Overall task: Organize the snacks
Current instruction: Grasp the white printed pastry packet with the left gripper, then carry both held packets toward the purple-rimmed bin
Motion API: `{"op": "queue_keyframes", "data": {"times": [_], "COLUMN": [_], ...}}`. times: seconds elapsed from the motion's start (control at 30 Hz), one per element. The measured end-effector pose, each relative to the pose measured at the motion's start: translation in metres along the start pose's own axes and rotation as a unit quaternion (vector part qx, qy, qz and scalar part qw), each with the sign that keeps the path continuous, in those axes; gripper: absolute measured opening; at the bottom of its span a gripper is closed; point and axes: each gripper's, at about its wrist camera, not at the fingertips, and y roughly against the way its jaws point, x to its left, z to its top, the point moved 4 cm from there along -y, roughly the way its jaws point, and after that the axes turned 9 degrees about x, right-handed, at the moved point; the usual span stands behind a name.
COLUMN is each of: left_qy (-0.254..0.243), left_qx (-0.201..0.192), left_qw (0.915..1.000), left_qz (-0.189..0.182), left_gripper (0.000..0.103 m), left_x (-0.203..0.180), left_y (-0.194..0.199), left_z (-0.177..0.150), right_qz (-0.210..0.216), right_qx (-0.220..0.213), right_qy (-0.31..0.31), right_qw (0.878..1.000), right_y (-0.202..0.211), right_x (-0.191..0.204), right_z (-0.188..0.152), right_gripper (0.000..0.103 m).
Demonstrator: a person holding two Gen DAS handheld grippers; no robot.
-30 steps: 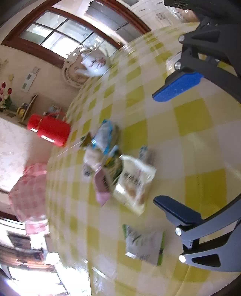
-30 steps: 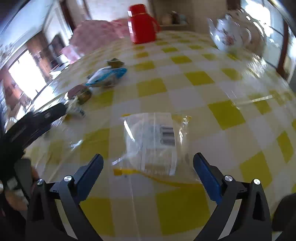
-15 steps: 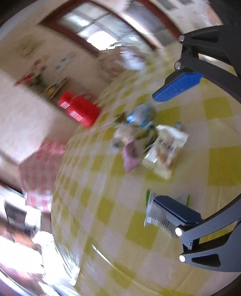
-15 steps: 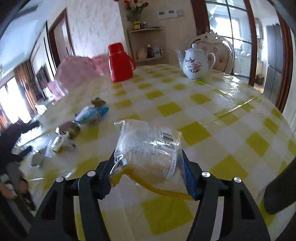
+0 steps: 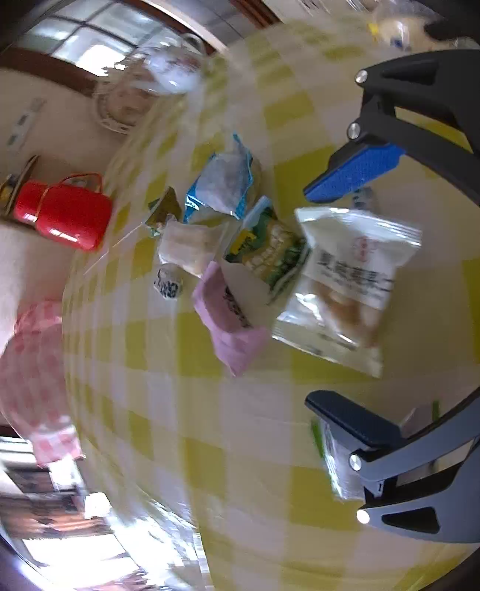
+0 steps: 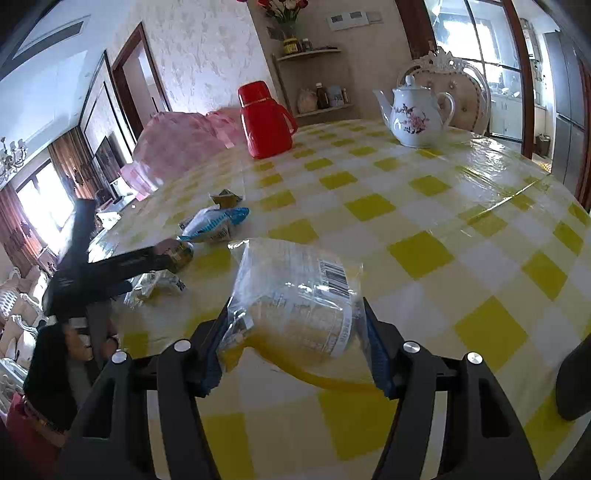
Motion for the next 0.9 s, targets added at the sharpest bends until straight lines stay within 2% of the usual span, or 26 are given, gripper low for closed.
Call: {"op": "queue_keyframes", "data": {"times": [0.03,0.13,0.17,0.2,0.23,0.27,0.3,0.33,0.4,0.57,0.7,0.9], "left_qy": [-0.015,-0.045,-0.058,-0.066,-0.071,-0.064,-0.054,-0.047,-0.062,-0.07,-0.077,-0.135], "left_qx": [0.018,0.023,0.016,0.006,-0.003,-0.001,0.003,0.0,-0.031,-0.076,-0.07,-0.067], "left_qw": [0.9997,0.9982,0.9971,0.9963,0.9962,0.9979,0.9982,0.9982,0.9973,0.9934,0.9919,0.9865], "left_qz": [0.004,0.034,0.046,0.055,0.051,0.007,-0.024,-0.036,-0.024,-0.049,-0.073,-0.065], "left_gripper": [0.101,0.1,0.086,0.05,0.034,0.022,0.022,0.022,0.022,0.022,0.022,0.022], "left_x": [-0.005,-0.01,-0.01,-0.01,-0.009,-0.006,-0.003,-0.001,-0.002,-0.01,-0.025,-0.07], "left_y": [-0.008,-0.01,-0.007,-0.003,0.001,0.006,0.007,0.01,0.024,0.057,0.061,0.063], "left_z": [0.0,-0.005,-0.01,-0.012,-0.014,-0.015,-0.015,-0.016,-0.019,-0.028,-0.047,-0.084], "right_qz": [0.003,0.005,0.005,0.004,0.003,0.001,0.0,-0.001,-0.004,-0.005,-0.006,-0.019], "right_qx": [0.0,0.003,0.003,0.003,0.002,0.001,0.002,0.003,0.007,0.01,0.011,0.019], "right_qy": [-0.003,-0.012,-0.014,-0.016,-0.017,-0.017,-0.017,-0.018,-0.019,-0.02,-0.02,-0.033], "right_qw": [1.0,1.0,1.0,1.0,1.0,1.0,1.0,1.0,1.0,1.0,1.0,0.999], "right_y": [0.0,0.0,0.001,0.001,0.001,0.001,0.001,0.0,-0.002,-0.005,-0.006,-0.012], "right_x": [0.0,-0.005,-0.006,-0.007,-0.008,-0.009,-0.009,-0.01,-0.011,-0.013,-0.014,-0.023], "right_z": [0.0,0.001,0.0,0.001,0.001,0.001,0.001,0.0,0.0,0.001,0.001,0.0], "right_gripper": [0.062,0.062,0.062,0.062,0.062,0.062,0.062,0.062,0.062,0.062,0.062,0.062]}}
